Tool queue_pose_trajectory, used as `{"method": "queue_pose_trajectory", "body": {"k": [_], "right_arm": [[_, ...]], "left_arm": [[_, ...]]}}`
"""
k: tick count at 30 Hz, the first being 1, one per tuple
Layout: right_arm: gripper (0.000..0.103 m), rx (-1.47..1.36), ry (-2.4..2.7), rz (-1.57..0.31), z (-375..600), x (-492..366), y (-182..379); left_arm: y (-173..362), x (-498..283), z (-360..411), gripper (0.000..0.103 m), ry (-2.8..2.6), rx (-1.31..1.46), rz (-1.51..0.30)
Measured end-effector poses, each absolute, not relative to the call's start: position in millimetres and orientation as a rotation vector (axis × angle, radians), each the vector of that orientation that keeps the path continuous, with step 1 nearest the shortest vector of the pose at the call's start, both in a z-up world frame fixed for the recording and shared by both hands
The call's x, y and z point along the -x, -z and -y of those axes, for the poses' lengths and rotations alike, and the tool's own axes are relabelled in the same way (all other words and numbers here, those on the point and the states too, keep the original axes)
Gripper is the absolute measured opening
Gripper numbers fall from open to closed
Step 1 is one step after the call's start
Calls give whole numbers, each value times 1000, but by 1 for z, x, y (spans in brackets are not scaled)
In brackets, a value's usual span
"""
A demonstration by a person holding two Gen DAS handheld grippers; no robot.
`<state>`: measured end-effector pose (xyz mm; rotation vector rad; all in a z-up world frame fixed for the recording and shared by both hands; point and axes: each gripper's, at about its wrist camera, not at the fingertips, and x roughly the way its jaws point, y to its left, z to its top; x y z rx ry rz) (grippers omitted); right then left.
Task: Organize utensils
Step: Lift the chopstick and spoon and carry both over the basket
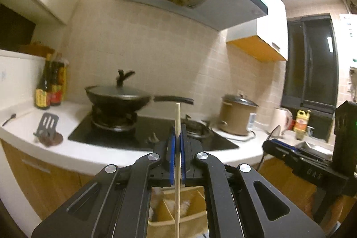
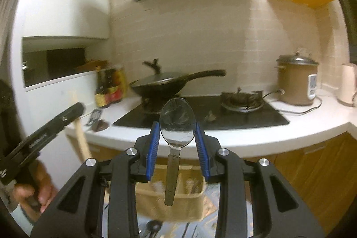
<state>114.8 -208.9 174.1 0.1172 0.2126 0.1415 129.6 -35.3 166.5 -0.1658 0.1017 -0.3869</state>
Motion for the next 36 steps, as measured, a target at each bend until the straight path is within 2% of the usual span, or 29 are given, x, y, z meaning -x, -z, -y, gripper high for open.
{"method": "queue_pose_trajectory", "body": {"k": [13, 19, 36], "right_arm": [[29, -94, -70, -279, 212, -178, -135], [29, -102, -65, -289, 216, -181, -126], [29, -46, -32, -319, 205, -192, -97]], "left_arm": [[-155, -184, 17, 2, 335, 269, -88], [-166, -183, 15, 2, 354, 271, -61], [-131, -204, 31, 2, 233, 263, -18]]}}
